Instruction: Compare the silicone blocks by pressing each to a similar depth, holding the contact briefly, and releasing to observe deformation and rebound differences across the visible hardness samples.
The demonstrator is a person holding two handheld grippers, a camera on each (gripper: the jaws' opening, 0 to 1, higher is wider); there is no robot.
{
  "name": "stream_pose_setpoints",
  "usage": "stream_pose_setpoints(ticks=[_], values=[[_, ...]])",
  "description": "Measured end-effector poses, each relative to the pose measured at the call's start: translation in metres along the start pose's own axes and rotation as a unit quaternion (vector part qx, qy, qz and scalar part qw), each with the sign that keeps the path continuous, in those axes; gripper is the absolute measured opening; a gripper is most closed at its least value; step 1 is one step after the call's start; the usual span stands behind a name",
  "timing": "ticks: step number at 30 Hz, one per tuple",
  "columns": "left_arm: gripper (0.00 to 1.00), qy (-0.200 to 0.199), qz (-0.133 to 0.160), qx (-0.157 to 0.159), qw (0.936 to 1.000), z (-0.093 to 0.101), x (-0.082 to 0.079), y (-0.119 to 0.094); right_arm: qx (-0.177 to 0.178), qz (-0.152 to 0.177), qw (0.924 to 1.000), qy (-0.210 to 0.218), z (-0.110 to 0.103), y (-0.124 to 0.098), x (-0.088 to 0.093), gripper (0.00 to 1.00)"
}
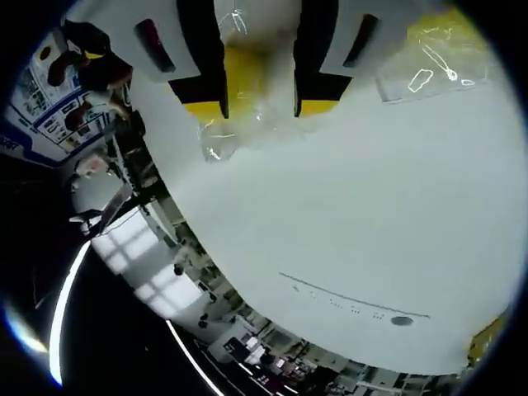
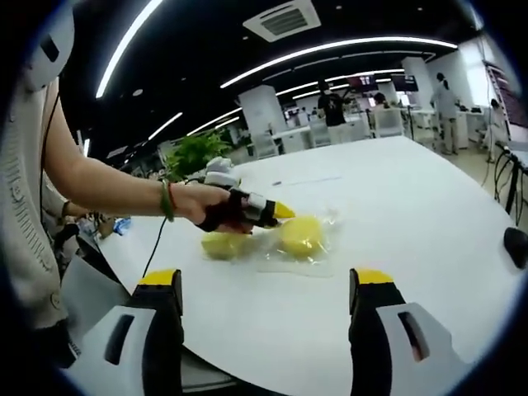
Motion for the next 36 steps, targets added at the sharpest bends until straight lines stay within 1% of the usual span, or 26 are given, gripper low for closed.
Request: stream_pose_setpoints(ticks=[1, 3, 4, 6, 8, 9, 10, 11, 12, 13, 14, 15, 16, 18, 19, 20, 21, 22, 23, 24, 27, 28, 30, 32, 34, 36], values=[[0.36, 0.009, 0.0, -0.001, 1.0, 0.002, 0.001, -0.003, 0.0, -0.004, 1.0, -0.006, -0.002, 0.0, 0.0, 0.77], [0.4, 0.04, -0.003, -0.008, 0.9992, 0.008, 0.005, -0.01, 0.0, -0.009, 0.9999, -0.014, -0.005, 0.0, 0.001, 0.76], [0.42, 0.064, -0.009, -0.015, 0.9978, 0.011, 0.008, -0.015, -0.002, -0.009, 0.9999, -0.015, -0.006, 0.0, 0.001, 0.76], [0.46, 0.106, -0.009, -0.031, 0.9938, 0.017, 0.014, -0.025, -0.005, -0.008, 0.9998, -0.018, -0.01, -0.001, 0.0, 0.76], [0.48, 0.143, -0.012, -0.04, 0.9889, 0.023, 0.021, -0.034, -0.007, -0.005, 0.9997, -0.021, -0.013, -0.001, -0.002, 0.75], [0.49, 0.169, -0.017, -0.045, 0.9844, 0.028, 0.027, -0.041, -0.009, -0.005, 0.9996, -0.025, -0.016, 0.0, -0.003, 0.75], [0.5, 0.186, -0.021, -0.053, 0.9809, 0.03, 0.031, -0.046, -0.012, -0.005, 0.9995, -0.028, -0.018, 0.001, -0.004, 0.74], [0.53, 0.209, -0.019, -0.065, 0.9757, 0.033, 0.037, -0.054, -0.018, -0.004, 0.9993, -0.032, -0.022, 0.002, -0.005, 0.74], [0.55, 0.222, -0.017, -0.067, 0.9725, 0.036, 0.041, -0.059, -0.023, -0.003, 0.9991, -0.035, -0.024, 0.003, -0.006, 0.74], [0.57, 0.243, -0.016, -0.077, 0.967, 0.039, 0.047, -0.068, -0.027, -0.002, 0.9989, -0.038, -0.027, 0.004, -0.007, 0.74], [0.58, 0.255, -0.013, -0.082, 0.9635, 0.04, 0.051, -0.075, -0.031, -0.001, 0.9987, -0.041, -0.031, 0.006, -0.008, 0.74], [0.58, 0.272, -0.013, -0.088, 0.9583, 0.042, 0.057, -0.084, -0.035, 0.001, 0.9983, -0.045, -0.035, 0.007, -0.01, 0.73], [0.59, 0.282, -0.01, -0.091, 0.9551, 0.043, 0.061, -0.091, -0.038, 0.002, 0.9981, -0.047, -0.037, 0.008, -0.011, 0.73], [0.63, 0.288, -0.006, -0.085, 0.9537, 0.047, 0.07, -0.105, -0.047, 0.004, 0.9975, -0.052, -0.043, 0.011, -0.012, 0.74], [0.64, 0.289, -0.003, -0.073, 0.9546, 0.048, 0.077, -0.116, -0.051, 0.003, 0.9973, -0.053, -0.044, 0.012, -0.013, 0.74], [0.66, 0.284, 0.002, -0.061, 0.9568, 0.05, 0.082, -0.124, -0.057, 0.001, 0.997, -0.052, -0.047, 0.014, -0.013, 0.75], [0.67, 0.286, 0.006, -0.054, 0.9568, 0.051, 0.087, -0.132, -0.061, 0.002, 0.9967, -0.054, -0.049, 0.015, -0.014, 0.75], [0.67, 0.295, 0.01, -0.056, 0.9536, 0.05, 0.094, -0.144, -0.063, 0.002, 0.9964, -0.057, -0.051, 0.016, -0.014, 0.76], [0.68, 0.298, 0.011, -0.059, 0.9526, 0.049, 0.099, -0.153, -0.067, -0.001, 0.9959, -0.061, -0.054, 0.018, -0.014, 0.76], [0.69, 0.311, 0.015, -0.065, 0.948, 0.049, 0.105, -0.164, -0.069, -0.002, 0.9956, -0.063, -0.056, 0.019, -0.014, 0.76], [0.72, 0.308, 0.033, -0.079, 0.9473, 0.042, 0.118, -0.189, -0.075, -0.002, 0.9949, -0.067, -0.061, 0.021, -0.016, 0.77], [0.73, 0.299, 0.045, -0.084, 0.9496, 0.04, 0.121, -0.195, -0.078, -0.001, 0.9947, -0.067, -0.063, 0.021, -0.017, 0.78], [0.75, 0.29, 0.056, -0.086, 0.9515, 0.035, 0.13, -0.206, -0.084, 0.0, 0.9942, -0.068, -0.067, 0.023, -0.018, 0.8], [0.76, 0.278, 0.075, -0.087, 0.9538, 0.03, 0.139, -0.217, -0.087, -0.006, 0.9936, -0.072, -0.071, 0.026, -0.018, 0.82], [0.76, 0.261, 0.081, -0.087, 0.9579, 0.027, 0.148, -0.225, -0.09, -0.009, 0.9928, -0.079, -0.075, 0.028, -0.019, 0.83], [0.78, 0.259, 0.091, -0.091, 0.9574, 0.024, 0.155, -0.233, -0.094, -0.014, 0.992, -0.083, -0.078, 0.029, -0.018, 0.84]])
Point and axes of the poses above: the point that each gripper's makers call its tool centre point, and the gripper's own axes: y roughly forward along the fingers, z roughly to its right, x roughly out of its underside, the point moved 8 cm from there along -y, roughly backward along the fingers, and after that the axes turned 15 degrees about -z, right-handed, at the moved point
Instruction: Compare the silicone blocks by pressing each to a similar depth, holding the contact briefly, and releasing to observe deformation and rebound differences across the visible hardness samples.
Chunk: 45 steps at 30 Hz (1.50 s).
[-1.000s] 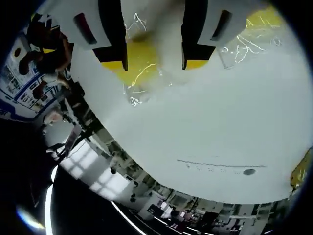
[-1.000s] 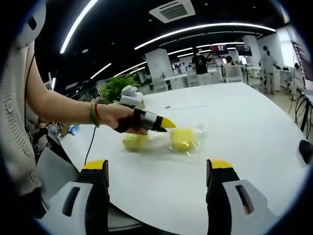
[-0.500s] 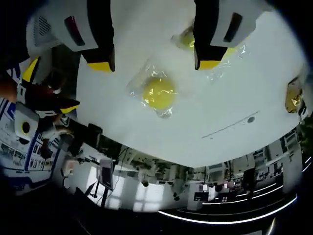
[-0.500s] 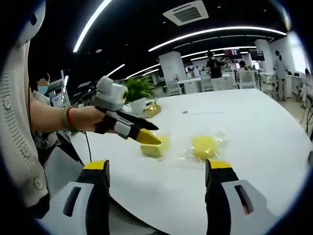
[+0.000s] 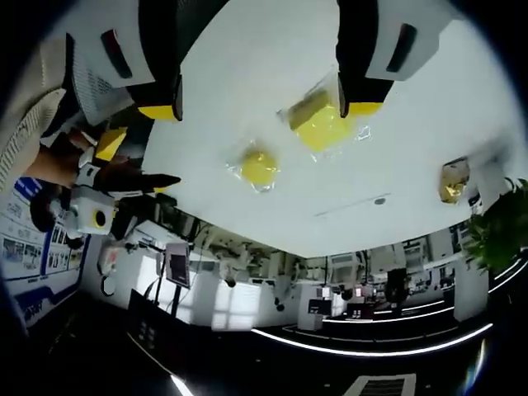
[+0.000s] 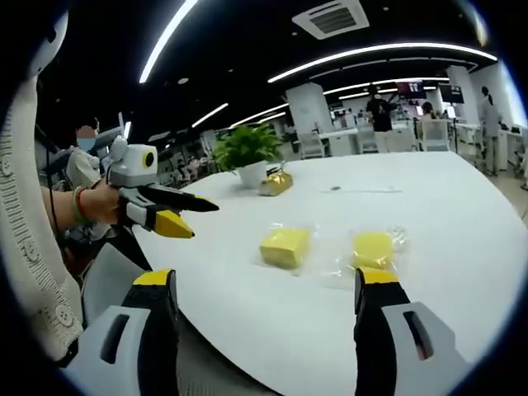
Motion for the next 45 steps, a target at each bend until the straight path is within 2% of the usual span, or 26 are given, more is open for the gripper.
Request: stream_pose_setpoints(ticks=[4, 12, 23, 28, 45], values=[[0.83, -0.01, 0.007, 0.002, 0.9999, 0.005, 0.012, -0.012, -0.002, -0.012, 0.9999, -0.006, -0.004, 0.004, 0.002, 0.84], [0.84, -0.022, 0.021, 0.001, 0.9995, 0.01, 0.026, -0.029, -0.004, -0.02, 0.9997, -0.01, -0.009, 0.005, 0.003, 0.84], [0.85, -0.024, 0.013, -0.002, 0.9996, 0.011, 0.029, -0.032, -0.002, -0.03, 0.9994, -0.014, -0.01, -0.001, 0.006, 0.84], [0.85, -0.008, 0.004, 0.0, 1.0, 0.015, 0.027, -0.03, -0.002, -0.029, 0.9995, -0.011, -0.011, -0.003, 0.006, 0.83], [0.85, -0.011, -0.003, 0.0, 0.9999, 0.014, 0.031, -0.033, 0.0, -0.038, 0.9992, -0.009, -0.019, 0.001, 0.015, 0.81]])
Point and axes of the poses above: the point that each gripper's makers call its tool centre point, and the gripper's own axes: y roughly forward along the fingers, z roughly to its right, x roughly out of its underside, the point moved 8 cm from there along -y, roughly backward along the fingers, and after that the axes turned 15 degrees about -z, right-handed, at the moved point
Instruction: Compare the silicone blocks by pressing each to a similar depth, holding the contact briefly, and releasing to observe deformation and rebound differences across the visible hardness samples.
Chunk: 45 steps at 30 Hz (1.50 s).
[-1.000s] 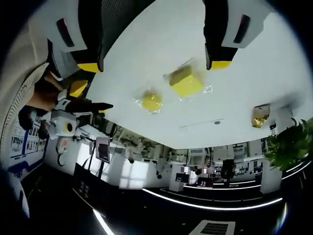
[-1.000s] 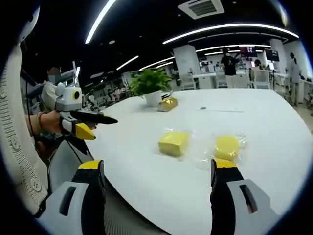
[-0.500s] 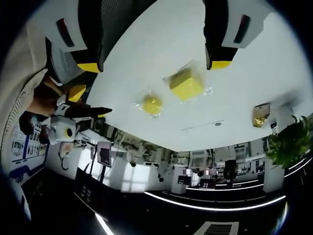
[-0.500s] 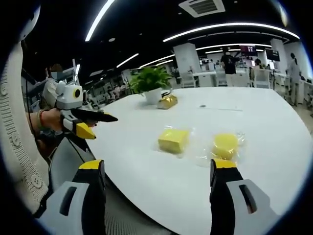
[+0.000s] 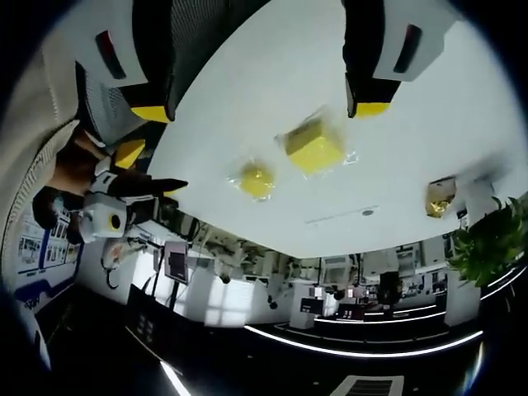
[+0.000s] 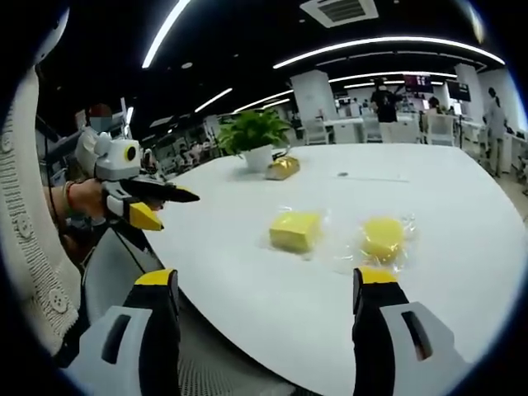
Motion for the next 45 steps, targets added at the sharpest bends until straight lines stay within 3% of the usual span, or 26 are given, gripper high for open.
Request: stream_pose_setpoints(ticks=[45], values=[[0.83, 0.006, -0.01, 0.0, 0.9999, 0.0017, -0.0025, 0.0006, -0.001, -0.005, 0.9999, -0.01, 0.0043, -0.0014, -0.0012, 0.77]])
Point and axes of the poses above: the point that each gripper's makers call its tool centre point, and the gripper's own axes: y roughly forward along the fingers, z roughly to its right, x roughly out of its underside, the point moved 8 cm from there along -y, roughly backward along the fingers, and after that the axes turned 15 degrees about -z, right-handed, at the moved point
